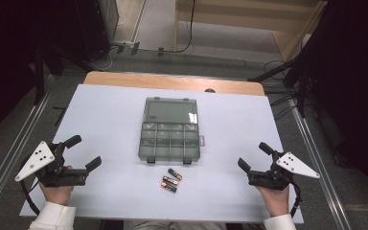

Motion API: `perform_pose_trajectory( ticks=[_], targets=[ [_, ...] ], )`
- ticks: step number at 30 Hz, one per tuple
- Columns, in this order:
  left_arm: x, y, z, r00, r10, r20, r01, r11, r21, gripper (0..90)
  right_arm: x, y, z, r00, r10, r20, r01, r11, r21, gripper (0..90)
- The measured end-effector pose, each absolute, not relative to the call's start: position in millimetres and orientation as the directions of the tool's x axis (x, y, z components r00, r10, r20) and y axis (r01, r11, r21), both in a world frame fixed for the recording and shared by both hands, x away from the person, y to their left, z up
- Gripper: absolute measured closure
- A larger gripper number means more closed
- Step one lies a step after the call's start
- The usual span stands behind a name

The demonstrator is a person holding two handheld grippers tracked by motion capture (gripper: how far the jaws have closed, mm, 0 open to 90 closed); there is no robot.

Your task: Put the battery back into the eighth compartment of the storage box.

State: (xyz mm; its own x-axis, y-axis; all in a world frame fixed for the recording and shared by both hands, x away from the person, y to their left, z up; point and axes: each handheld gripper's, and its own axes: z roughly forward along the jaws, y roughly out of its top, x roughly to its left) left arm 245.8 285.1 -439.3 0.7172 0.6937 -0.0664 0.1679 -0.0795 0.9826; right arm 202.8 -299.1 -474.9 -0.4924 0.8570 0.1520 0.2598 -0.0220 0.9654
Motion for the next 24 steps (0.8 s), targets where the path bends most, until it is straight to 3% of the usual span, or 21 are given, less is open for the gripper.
perform_pose_trajectory(
  ticks=[19, 24],
  targets=[
    [247.8, 285.7, -440.6, 0.723, 0.684, -0.102, 0.181, -0.046, 0.982, 0.0, 207.1, -290.0, -474.7, -0.506, 0.853, 0.128, 0.296, 0.032, 0.955, 0.3],
    [247.9, 285.7, -440.8, 0.723, 0.683, -0.103, 0.185, -0.048, 0.982, 0.0, 211.2, -279.5, -473.5, -0.535, 0.84, 0.096, 0.313, 0.091, 0.945, 0.3]
  ],
)
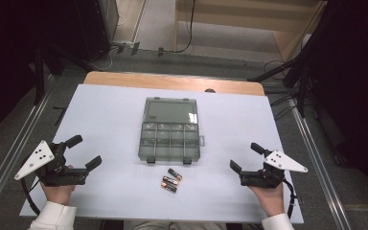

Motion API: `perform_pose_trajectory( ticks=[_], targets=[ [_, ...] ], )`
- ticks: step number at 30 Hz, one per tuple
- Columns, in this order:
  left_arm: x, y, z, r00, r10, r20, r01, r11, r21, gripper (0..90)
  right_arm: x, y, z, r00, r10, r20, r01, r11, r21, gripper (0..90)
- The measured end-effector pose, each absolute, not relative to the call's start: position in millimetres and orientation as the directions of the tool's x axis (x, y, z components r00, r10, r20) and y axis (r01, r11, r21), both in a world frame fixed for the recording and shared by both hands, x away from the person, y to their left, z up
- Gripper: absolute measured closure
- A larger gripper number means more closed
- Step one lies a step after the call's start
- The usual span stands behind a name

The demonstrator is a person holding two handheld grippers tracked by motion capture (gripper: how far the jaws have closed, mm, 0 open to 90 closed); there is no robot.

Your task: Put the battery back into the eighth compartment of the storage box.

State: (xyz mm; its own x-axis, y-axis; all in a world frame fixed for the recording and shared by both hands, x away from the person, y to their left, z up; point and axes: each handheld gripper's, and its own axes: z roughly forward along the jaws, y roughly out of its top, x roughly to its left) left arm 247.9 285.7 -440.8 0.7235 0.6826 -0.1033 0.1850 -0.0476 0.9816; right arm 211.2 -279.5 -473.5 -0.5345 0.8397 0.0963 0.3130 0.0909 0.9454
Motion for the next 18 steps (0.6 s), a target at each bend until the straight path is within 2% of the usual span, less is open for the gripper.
perform_pose_trajectory(
  ticks=[18],
  targets=[
    [248.0, 286.1, -441.5, 0.719, 0.686, -0.11, 0.19, -0.042, 0.981, 0.0, 225.4, -237.4, -465.7, -0.621, 0.776, 0.11, 0.39, 0.184, 0.902, 0.3]
  ],
)
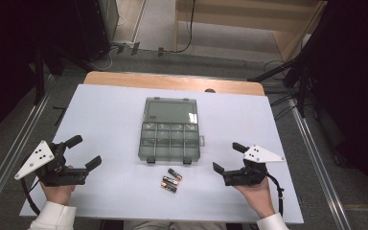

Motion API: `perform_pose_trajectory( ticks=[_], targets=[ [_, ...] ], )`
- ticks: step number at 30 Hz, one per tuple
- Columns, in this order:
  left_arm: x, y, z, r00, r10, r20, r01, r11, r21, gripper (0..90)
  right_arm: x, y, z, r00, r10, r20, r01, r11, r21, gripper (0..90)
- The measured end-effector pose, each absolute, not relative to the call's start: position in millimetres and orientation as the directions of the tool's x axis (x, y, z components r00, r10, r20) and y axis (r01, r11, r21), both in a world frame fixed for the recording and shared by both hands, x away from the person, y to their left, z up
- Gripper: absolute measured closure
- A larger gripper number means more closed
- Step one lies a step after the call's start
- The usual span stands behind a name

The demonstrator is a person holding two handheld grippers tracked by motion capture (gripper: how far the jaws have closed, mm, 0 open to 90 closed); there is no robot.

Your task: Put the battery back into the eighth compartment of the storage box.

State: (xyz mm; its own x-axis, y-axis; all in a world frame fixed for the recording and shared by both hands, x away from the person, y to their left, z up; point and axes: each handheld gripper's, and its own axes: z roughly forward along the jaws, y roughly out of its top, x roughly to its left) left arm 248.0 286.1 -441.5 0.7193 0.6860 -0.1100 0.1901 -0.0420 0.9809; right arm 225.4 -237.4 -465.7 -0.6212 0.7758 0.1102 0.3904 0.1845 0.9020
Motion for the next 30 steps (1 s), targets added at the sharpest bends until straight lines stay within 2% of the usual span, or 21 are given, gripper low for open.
perform_pose_trajectory(
  ticks=[16, 30],
  targets=[
    [248.4, 287.0, -441.9, 0.717, 0.687, -0.116, 0.195, -0.038, 0.98, 0.0, 234.6, -196.7, -461.1, -0.691, 0.717, 0.088, 0.41, 0.29, 0.865, 0.3],
    [247.3, 288.2, -441.5, 0.716, 0.689, -0.111, 0.187, -0.036, 0.982, 0.0, 247.1, -152.9, -455.1, -0.764, 0.64, 0.082, 0.439, 0.422, 0.793, 2.5]
  ],
)
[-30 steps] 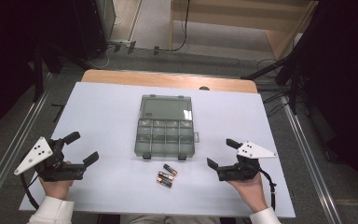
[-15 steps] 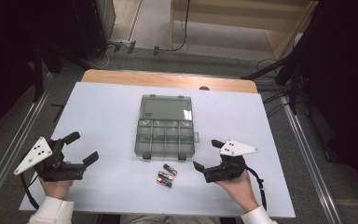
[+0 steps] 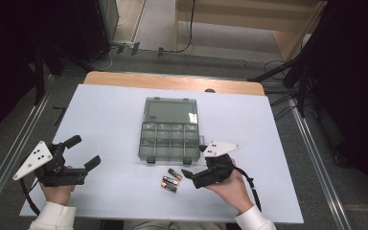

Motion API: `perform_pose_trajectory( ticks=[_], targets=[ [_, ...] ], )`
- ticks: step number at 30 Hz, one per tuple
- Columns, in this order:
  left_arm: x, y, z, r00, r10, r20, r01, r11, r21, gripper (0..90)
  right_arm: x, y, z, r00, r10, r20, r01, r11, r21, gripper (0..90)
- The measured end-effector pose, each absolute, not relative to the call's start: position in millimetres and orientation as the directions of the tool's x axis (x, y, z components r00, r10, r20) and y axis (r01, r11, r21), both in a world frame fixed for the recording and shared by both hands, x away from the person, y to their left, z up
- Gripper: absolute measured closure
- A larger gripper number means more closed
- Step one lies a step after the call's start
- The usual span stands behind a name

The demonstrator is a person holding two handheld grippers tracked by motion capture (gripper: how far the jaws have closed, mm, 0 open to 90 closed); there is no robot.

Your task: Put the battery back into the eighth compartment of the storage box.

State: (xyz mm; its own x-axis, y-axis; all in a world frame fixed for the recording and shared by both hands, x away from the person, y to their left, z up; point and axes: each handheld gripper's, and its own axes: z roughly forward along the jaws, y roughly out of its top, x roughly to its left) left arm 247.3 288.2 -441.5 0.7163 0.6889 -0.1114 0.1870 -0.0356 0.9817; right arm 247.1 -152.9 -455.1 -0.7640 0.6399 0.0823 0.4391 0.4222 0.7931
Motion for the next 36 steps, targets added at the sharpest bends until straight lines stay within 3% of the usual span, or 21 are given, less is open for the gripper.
perform_pose_trajectory(
  ticks=[11, 17, 26, 36],
  targets=[
    [246.9, 287.9, -441.6, 0.718, 0.687, -0.111, 0.187, -0.036, 0.982, 0.0, 260.5, -120.0, -461.4, -0.79, 0.607, 0.079, 0.497, 0.561, 0.662, 6.8],
    [246.8, 287.8, -441.4, 0.72, 0.685, -0.115, 0.191, -0.036, 0.981, 0.0, 266.8, -103.3, -467.6, -0.795, 0.603, 0.068, 0.535, 0.644, 0.546, 8.5],
    [246.8, 287.2, -441.6, 0.725, 0.678, -0.123, 0.199, -0.035, 0.979, 0.0, 273.0, -90.7, -469.7, -0.788, 0.602, 0.127, 0.585, 0.669, 0.458, 17.5],
    [247.7, 286.8, -442.3, 0.726, 0.675, -0.132, 0.209, -0.034, 0.977, 0.0, 283.8, -79.1, -472.2, -0.744, 0.647, 0.168, 0.659, 0.667, 0.348, 42.7]
  ],
)
